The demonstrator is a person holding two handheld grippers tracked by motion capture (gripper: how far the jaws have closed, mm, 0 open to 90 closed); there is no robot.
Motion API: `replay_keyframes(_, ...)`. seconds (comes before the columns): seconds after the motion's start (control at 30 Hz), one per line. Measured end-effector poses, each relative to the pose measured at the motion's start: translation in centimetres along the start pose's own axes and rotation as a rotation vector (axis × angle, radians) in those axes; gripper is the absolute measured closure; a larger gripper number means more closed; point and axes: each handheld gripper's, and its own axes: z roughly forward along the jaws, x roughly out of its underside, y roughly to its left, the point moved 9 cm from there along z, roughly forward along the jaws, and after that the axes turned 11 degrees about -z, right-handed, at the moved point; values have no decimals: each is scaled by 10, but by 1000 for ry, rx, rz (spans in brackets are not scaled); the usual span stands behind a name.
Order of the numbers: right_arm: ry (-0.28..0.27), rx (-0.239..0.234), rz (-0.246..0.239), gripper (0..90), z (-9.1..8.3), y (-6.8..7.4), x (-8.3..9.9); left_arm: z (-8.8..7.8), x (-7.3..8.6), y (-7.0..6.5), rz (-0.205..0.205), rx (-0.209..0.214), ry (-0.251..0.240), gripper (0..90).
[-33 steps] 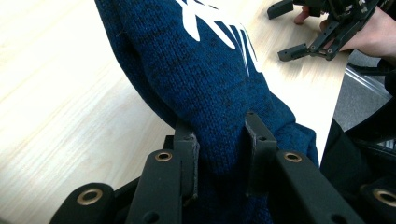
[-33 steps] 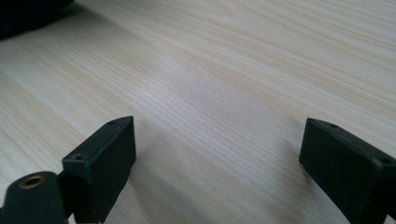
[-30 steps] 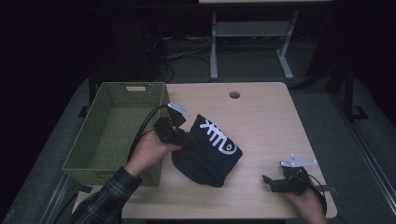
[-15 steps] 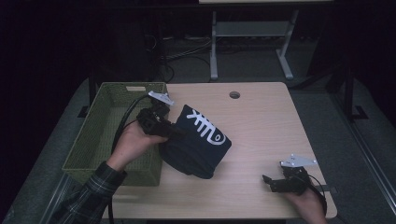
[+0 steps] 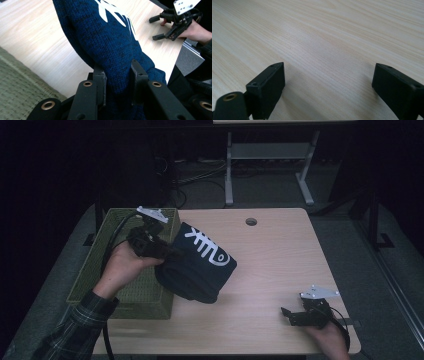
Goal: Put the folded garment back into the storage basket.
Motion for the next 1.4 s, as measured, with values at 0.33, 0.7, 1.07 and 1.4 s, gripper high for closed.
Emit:
replay_keyframes(0.33, 0, 1, 2, 110, 0, 0, 0, -36, 3, 17, -31, -40, -45, 716)
replay_keyframes(0.7, -2, 4, 4, 118, 0, -1, 0, -80, 9, 38, -87, -86, -118, 717)
replay_keyframes(1.07, -2, 6, 7, 121, 0, -1, 0, -111, 21, 60, -140, -132, -166, 717)
replay_keyframes(1.4, -2, 8, 8, 121, 0, -1, 0, -129, 35, 83, -198, -170, -190, 717)
